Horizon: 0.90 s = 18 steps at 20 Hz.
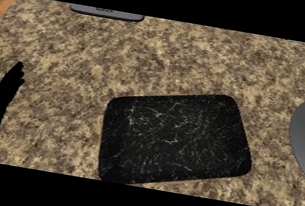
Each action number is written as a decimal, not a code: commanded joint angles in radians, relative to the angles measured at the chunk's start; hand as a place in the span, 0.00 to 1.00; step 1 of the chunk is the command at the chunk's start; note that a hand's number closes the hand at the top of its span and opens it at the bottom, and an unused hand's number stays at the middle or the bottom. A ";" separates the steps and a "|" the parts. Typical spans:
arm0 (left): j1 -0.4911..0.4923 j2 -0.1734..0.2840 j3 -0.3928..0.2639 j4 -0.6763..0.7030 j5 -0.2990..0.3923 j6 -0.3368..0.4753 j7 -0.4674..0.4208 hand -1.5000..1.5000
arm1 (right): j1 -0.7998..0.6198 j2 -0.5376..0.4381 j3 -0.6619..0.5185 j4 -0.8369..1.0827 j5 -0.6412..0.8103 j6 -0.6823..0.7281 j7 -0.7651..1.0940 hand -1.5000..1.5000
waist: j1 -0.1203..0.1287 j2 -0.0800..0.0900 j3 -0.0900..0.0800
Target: Pick the cupcake from the tray and place it in the pot
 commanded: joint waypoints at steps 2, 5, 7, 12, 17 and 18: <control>-0.053 0.025 0.018 -0.017 0.003 -0.017 0.071 0.50 | -0.103 -0.084 -0.200 0.190 -0.138 -0.012 -0.122 1.00 | 0.006 0.002 0.001; 0.017 0.002 0.012 -0.056 -0.001 -0.027 0.034 0.50 | -0.098 -0.082 -0.213 0.284 -0.127 -0.066 -0.207 1.00 | 0.009 0.001 0.000; -0.046 0.029 0.036 0.015 0.010 -0.043 0.042 0.50 | -0.127 -0.136 -0.266 0.425 -0.150 -0.099 -0.310 1.00 | 0.008 0.003 0.001; -0.016 0.024 0.051 0.016 0.007 -0.046 -0.014 0.50 | -0.241 -0.209 -0.261 0.715 -0.130 -0.155 -0.444 1.00 | 0.015 0.004 0.000; -0.011 -0.032 -0.001 0.034 -0.049 -0.010 -0.035 0.50 | -0.390 -0.258 -0.244 1.018 -0.111 -0.219 -0.552 1.00 | 0.020 0.006 0.000; 0.002 0.003 0.021 -0.046 0.011 -0.066 0.019 0.50 | -0.414 -0.281 -0.234 1.123 -0.067 -0.251 -0.582 1.00 | 0.038 0.009 0.001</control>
